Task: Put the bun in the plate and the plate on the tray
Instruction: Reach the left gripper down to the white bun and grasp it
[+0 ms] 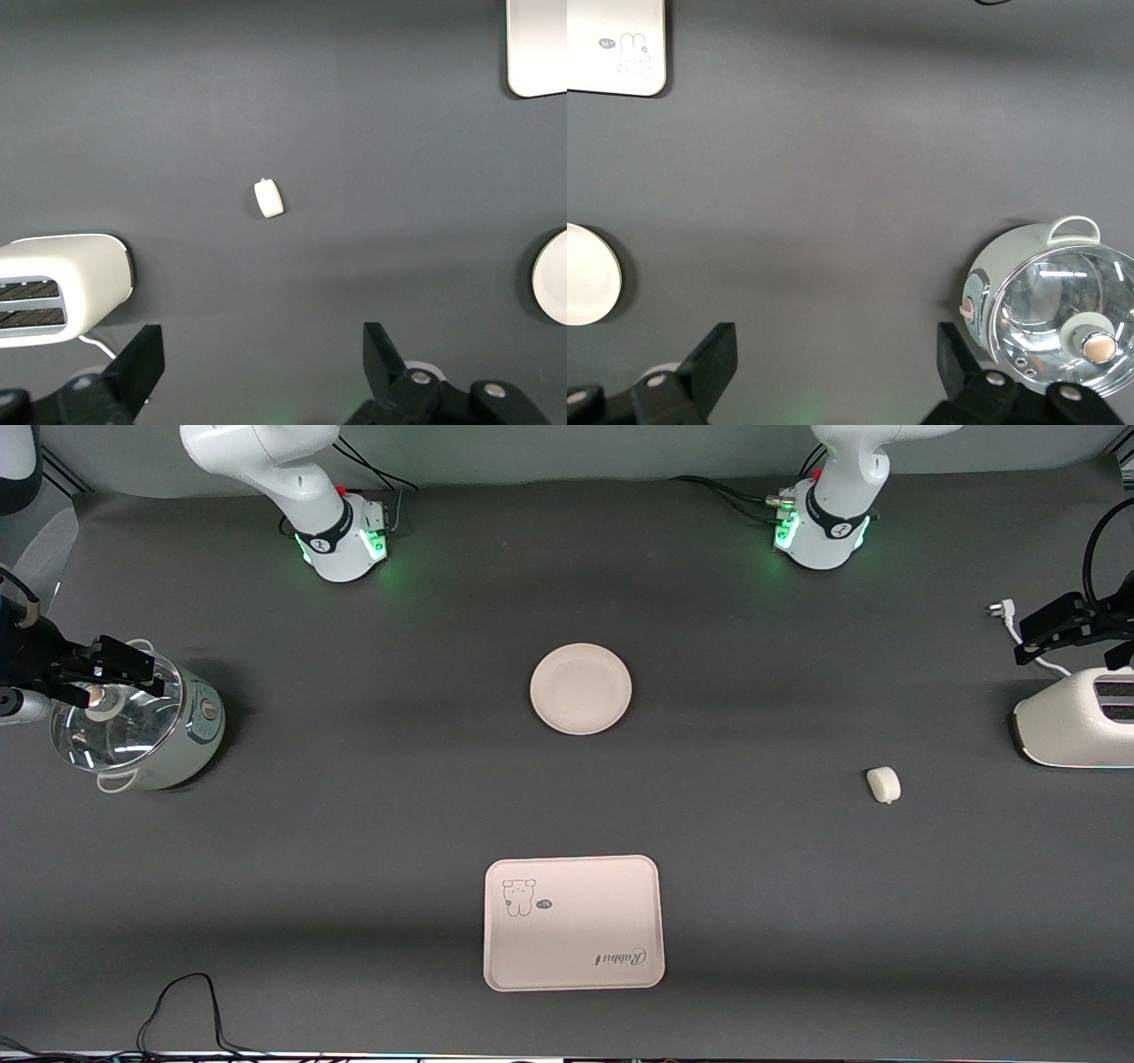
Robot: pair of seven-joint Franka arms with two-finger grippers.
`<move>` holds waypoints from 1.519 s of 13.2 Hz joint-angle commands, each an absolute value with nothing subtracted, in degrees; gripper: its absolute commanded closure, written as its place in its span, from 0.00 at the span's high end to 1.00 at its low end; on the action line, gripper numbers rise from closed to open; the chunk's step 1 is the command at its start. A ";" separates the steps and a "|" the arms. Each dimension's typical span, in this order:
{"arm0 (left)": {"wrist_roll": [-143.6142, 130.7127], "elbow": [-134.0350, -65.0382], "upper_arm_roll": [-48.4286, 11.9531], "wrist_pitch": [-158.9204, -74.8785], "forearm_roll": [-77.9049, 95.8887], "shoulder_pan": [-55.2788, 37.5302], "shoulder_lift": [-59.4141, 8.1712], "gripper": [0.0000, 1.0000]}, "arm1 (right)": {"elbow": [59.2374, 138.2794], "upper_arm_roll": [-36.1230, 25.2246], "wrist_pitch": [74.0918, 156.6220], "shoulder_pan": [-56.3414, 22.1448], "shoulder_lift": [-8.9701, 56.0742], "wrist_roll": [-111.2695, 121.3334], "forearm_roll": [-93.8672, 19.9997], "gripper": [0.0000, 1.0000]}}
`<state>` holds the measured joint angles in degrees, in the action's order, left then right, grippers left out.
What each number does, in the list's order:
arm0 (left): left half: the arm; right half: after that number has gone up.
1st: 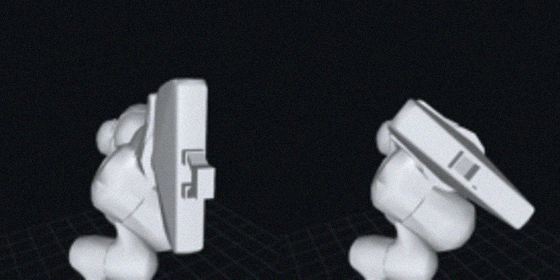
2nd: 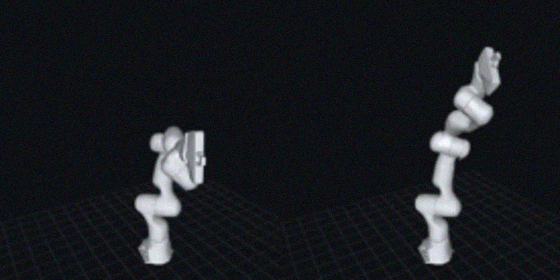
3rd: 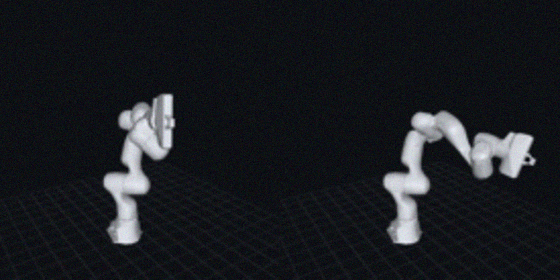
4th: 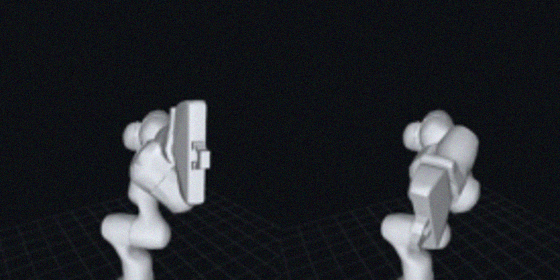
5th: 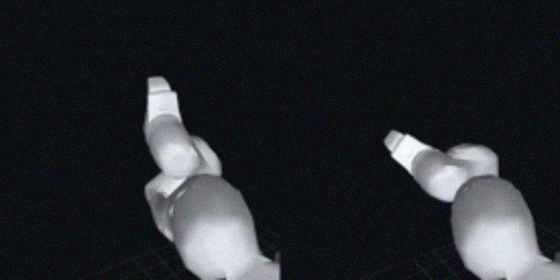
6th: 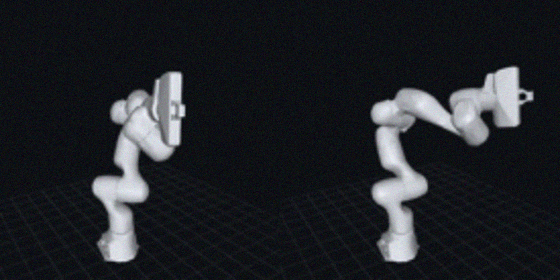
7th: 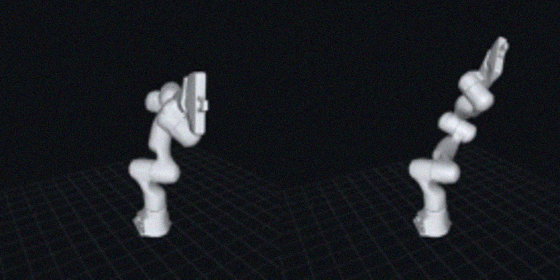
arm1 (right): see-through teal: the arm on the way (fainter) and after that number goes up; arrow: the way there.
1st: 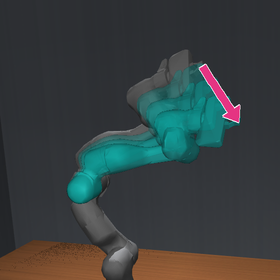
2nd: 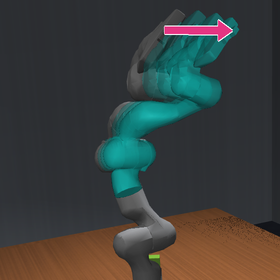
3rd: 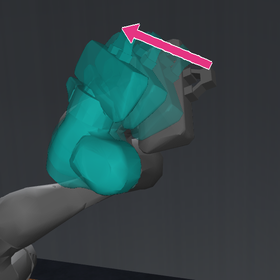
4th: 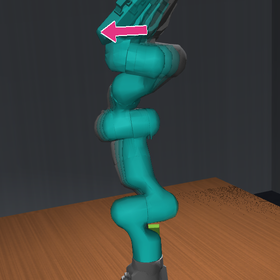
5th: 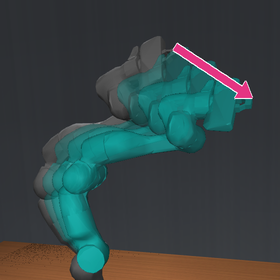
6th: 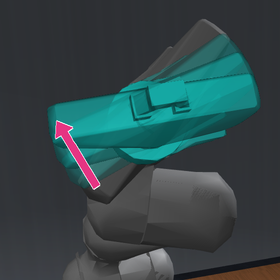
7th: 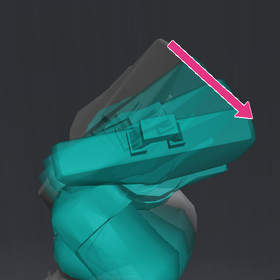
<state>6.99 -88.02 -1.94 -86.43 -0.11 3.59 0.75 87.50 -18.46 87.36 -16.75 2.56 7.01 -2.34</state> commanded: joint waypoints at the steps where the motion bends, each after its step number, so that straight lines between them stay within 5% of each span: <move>1: 7.03 -86.75 -1.67 -85.78 -0.79 3.16 0.26 1.00 | 86.40 -18.90 86.40 -17.31 3.16 7.91 -1.32 1.00; 7: 7.21 -90.16 -1.50 -91.82 -0.88 3.34 -4.20 1.00 | 85.25 -18.98 86.31 -16.70 3.78 7.56 -1.41 1.00; 11: 6.68 -104.02 -1.49 -108.49 -0.79 5.35 -8.34 1.00 | 85.17 -19.07 86.31 -16.61 4.66 7.39 -1.85 1.00; 15: 6.59 -121.25 -1.41 -135.54 -0.79 6.06 -14.66 1.00 | 85.34 -18.98 86.40 -16.70 4.75 7.29 -2.02 1.00; 20: 6.15 -125.16 -1.23 -145.54 -0.36 7.38 -21.17 1.00 | 85.78 -19.16 86.48 -16.70 5.80 7.30 -2.37 1.00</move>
<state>6.83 -124.44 -1.23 -144.34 -0.36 6.94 -21.60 86.97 -18.89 87.38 -16.69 4.37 7.02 -2.22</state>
